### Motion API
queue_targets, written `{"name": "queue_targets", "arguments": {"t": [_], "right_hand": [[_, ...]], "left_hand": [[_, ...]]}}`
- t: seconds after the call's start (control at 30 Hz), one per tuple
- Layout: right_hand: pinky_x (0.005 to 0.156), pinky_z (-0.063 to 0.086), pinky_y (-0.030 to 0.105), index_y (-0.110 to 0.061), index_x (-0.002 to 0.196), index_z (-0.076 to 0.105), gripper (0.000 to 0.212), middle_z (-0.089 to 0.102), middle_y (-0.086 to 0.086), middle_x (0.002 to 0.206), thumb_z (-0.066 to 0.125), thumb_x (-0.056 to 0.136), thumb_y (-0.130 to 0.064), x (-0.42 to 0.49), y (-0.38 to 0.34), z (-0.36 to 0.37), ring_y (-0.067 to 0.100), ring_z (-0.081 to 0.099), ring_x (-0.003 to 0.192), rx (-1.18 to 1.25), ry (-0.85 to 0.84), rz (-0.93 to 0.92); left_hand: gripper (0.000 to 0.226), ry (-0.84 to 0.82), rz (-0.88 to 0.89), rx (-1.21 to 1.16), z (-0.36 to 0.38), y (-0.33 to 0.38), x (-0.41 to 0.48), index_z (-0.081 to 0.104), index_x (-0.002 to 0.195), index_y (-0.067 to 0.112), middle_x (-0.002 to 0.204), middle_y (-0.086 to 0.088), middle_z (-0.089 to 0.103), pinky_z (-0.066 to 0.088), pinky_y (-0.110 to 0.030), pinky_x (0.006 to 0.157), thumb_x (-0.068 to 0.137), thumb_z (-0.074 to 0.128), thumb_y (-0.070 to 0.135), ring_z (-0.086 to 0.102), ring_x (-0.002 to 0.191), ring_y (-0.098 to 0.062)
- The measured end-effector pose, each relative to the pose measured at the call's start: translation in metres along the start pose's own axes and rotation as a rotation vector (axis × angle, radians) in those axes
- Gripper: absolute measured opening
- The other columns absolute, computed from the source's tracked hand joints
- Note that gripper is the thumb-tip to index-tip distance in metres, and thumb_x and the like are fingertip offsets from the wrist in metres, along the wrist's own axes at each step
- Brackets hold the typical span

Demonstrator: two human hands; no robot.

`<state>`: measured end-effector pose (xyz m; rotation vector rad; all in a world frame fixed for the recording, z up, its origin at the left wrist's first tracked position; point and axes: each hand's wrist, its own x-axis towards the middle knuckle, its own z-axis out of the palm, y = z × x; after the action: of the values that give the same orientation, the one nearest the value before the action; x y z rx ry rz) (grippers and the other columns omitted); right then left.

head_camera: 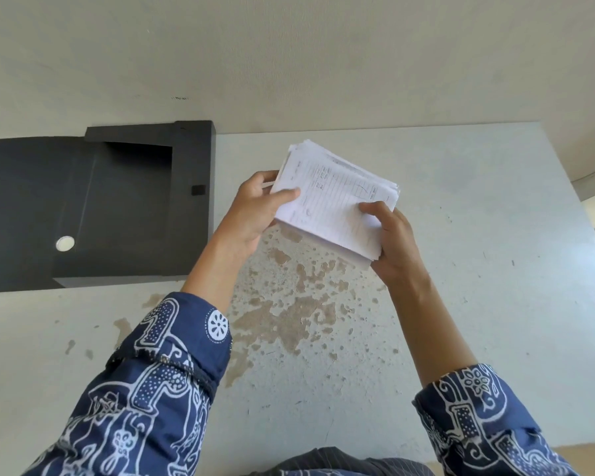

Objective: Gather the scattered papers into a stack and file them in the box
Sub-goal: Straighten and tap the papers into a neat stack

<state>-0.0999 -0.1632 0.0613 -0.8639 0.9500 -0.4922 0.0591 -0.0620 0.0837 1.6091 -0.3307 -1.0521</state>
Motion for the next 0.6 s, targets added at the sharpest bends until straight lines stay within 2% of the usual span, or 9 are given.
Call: {"name": "queue_targets", "arguments": {"t": [0.1,0.13,0.2,0.27,0.33,0.4,0.43,0.5,0.6], "right_hand": [[0.093,0.053,0.042,-0.009,0.119,0.059,0.034,0.064,0.007,0.123,0.056,0.086,0.0,0.003,0.002,0.005,0.024,0.062,0.111,0.104,-0.038,-0.066],[0.093,0.053,0.042,-0.006,0.123,0.056,0.039,0.063,0.008,0.125,0.056,0.086,0.002,0.003,0.003,0.006,0.026,0.061,0.113,0.111,-0.05,-0.065],[0.088,0.056,0.041,-0.006,0.126,0.053,0.043,0.063,0.009,0.123,0.058,0.084,0.004,0.003,0.003,0.008,0.026,0.062,0.111,0.08,-0.082,-0.059],[0.084,0.057,0.038,-0.007,0.127,0.048,0.049,0.062,0.009,0.119,0.063,0.082,0.001,0.004,0.003,0.008,0.025,0.063,0.107,0.005,-0.06,-0.073],[0.082,0.054,0.032,-0.012,0.126,0.045,0.054,0.058,0.008,0.114,0.07,0.079,-0.009,0.005,0.0,0.004,0.021,0.06,0.102,-0.172,0.032,-0.128],[0.079,0.048,0.023,-0.016,0.123,0.049,0.047,0.059,0.005,0.112,0.07,0.081,-0.017,0.006,-0.006,0.0,0.012,0.06,0.098,-0.38,0.077,-0.207],[0.08,0.048,0.023,-0.014,0.121,0.053,0.041,0.061,0.003,0.111,0.068,0.084,-0.021,0.007,-0.01,-0.001,0.011,0.06,0.097,-0.447,0.063,-0.225],[0.084,0.05,0.029,-0.009,0.115,0.058,0.031,0.065,0.003,0.106,0.062,0.088,-0.024,0.008,-0.015,0.0,0.013,0.062,0.096,-0.482,-0.008,-0.217],[0.086,0.054,0.032,-0.01,0.111,0.062,0.023,0.069,0.006,0.107,0.052,0.095,-0.022,0.006,-0.017,0.004,0.018,0.066,0.099,-0.355,-0.116,-0.173]], "left_hand": [[0.02,0.073,-0.043,-0.334,0.006,-0.005,-0.001,0.06,0.104,0.008,0.094,-0.004,0.067,0.056,-0.03,0.078,0.085,0.062,0.002,0.064,0.088,-0.017],[0.017,0.067,-0.047,-0.393,0.009,-0.008,-0.003,0.061,0.099,0.01,0.094,-0.004,0.067,0.056,-0.028,0.077,0.085,0.061,0.0,0.064,0.087,-0.017],[0.02,0.089,-0.048,-0.442,0.016,-0.013,-0.007,0.061,0.104,0.009,0.1,-0.004,0.067,0.056,-0.03,0.081,0.087,0.058,-0.002,0.065,0.094,-0.018],[0.026,0.135,-0.023,-0.405,0.02,-0.016,-0.009,0.059,0.112,0.011,0.104,-0.002,0.067,0.054,-0.035,0.086,0.089,0.055,-0.001,0.064,0.099,-0.019],[0.025,0.147,0.008,-0.293,0.017,-0.017,-0.01,0.059,0.111,0.015,0.101,0.002,0.068,0.052,-0.034,0.084,0.09,0.055,0.003,0.064,0.097,-0.016],[0.02,0.113,0.034,-0.152,0.011,-0.016,-0.009,0.061,0.105,0.016,0.096,0.005,0.068,0.053,-0.026,0.076,0.089,0.058,0.005,0.064,0.09,-0.011],[0.019,0.091,0.044,-0.102,0.009,-0.014,-0.01,0.062,0.105,0.015,0.094,0.006,0.069,0.053,-0.021,0.072,0.088,0.06,0.005,0.065,0.086,-0.007],[0.022,0.057,0.054,-0.073,0.009,-0.011,-0.011,0.063,0.109,0.009,0.094,0.004,0.07,0.056,-0.017,0.069,0.087,0.062,0.004,0.068,0.082,-0.006],[0.026,0.032,0.063,-0.072,0.013,-0.009,-0.012,0.061,0.114,0.006,0.1,-0.002,0.071,0.057,-0.022,0.077,0.088,0.061,0.005,0.069,0.089,-0.012]]}}
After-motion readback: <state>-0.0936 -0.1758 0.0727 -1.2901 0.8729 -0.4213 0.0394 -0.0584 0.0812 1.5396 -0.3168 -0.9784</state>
